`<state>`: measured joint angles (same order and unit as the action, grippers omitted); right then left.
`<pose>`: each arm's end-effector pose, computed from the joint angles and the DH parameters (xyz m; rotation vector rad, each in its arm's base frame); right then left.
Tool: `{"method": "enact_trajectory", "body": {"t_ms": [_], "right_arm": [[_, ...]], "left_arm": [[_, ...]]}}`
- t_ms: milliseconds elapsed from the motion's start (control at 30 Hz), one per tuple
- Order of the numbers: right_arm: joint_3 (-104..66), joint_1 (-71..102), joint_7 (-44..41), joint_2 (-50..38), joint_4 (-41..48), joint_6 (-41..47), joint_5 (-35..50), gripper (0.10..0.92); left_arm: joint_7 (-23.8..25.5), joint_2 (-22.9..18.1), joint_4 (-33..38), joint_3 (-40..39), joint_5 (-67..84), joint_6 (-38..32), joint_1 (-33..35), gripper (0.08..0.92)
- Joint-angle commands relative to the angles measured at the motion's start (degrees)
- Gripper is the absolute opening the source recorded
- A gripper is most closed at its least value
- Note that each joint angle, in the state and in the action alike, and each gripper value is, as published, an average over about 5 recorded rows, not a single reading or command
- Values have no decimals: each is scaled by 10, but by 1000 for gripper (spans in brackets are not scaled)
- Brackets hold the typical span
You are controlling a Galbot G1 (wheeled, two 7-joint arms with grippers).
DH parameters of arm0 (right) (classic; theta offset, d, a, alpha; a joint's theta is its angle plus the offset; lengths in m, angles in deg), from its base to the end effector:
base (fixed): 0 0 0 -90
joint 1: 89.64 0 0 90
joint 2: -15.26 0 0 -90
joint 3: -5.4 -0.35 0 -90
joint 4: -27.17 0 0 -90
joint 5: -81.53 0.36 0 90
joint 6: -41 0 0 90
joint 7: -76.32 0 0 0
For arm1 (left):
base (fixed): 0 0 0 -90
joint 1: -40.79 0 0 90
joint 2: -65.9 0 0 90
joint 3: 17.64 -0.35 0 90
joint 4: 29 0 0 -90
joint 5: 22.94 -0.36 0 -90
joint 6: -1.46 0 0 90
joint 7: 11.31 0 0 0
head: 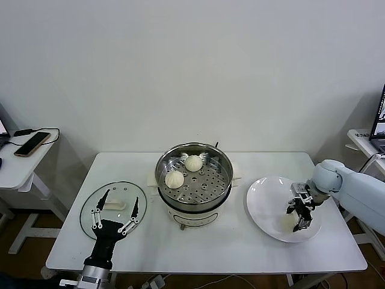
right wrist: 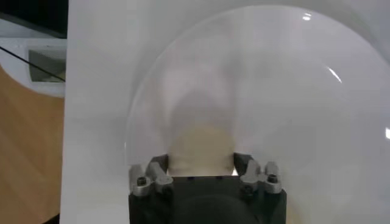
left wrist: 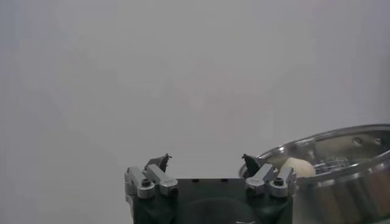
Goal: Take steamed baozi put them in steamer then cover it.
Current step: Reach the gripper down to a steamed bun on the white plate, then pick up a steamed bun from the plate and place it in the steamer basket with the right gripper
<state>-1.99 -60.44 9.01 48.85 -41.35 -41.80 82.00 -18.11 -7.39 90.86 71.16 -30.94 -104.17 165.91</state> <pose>0.4953 -0.2176 -0.2274 1.3217 -1.2614 1.1874 0.1601 0.0428 -0.3149 0.1661 2.8902 0.4897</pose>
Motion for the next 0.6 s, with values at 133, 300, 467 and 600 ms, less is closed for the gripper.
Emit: {"method": "enact_trajectory", "body": {"t_ms": [133, 300, 467, 600], "right_arm": [[49, -209, -52, 25, -37, -66, -5, 628], [125, -374, -64, 113, -38, -166, 66, 631], [149, -435, -60, 216, -39, -274, 82, 639], [148, -429, -46, 281, -44, -330, 63, 644]], "left_arm": [[0, 5, 2, -3, 2, 2, -2, 823], [-1, 11, 1, -5, 4, -1, -3, 823], [-1, 11, 2, -7, 4, -1, -2, 823], [-1, 11, 1, -7, 4, -2, -2, 823]]}}
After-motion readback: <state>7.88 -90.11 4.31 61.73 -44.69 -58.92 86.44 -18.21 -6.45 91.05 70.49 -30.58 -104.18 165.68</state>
